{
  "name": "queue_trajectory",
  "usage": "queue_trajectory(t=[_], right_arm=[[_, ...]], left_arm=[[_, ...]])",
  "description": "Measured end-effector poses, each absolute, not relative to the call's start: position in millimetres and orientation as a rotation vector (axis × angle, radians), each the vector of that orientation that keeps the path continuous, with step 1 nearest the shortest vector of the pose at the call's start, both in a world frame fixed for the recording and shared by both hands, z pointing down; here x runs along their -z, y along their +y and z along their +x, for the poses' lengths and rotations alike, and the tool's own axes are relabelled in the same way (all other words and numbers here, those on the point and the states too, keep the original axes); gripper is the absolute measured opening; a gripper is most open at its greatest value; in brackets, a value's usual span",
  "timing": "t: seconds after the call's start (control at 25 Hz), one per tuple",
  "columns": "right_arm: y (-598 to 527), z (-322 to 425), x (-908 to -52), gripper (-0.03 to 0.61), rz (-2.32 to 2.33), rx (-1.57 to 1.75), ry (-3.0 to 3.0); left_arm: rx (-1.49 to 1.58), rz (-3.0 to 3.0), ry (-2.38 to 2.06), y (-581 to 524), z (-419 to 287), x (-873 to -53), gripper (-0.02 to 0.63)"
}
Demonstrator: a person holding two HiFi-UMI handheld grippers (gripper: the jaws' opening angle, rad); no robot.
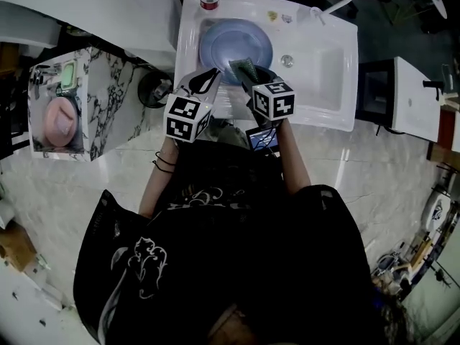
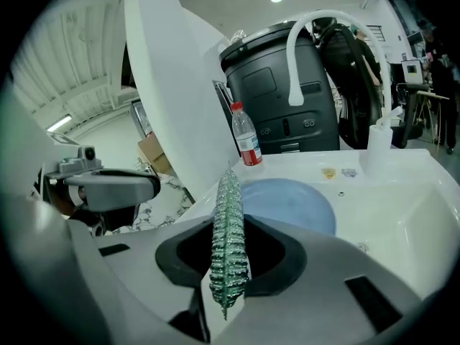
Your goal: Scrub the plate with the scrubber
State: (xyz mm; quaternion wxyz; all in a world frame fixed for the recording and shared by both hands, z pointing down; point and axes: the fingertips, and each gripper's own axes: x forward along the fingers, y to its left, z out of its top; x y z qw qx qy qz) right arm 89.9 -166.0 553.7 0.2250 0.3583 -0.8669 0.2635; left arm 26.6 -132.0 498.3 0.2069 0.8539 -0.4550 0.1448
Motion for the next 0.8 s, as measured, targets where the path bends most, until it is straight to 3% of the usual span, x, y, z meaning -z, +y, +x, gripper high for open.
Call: queue_trajectory(t=[0.8], right_arm=[[-123, 106, -500, 0.089, 1.076, -0.711, -2.555]], left_arm=[[-0.334, 2.417, -1.362, -97, 39, -443, 0.034]])
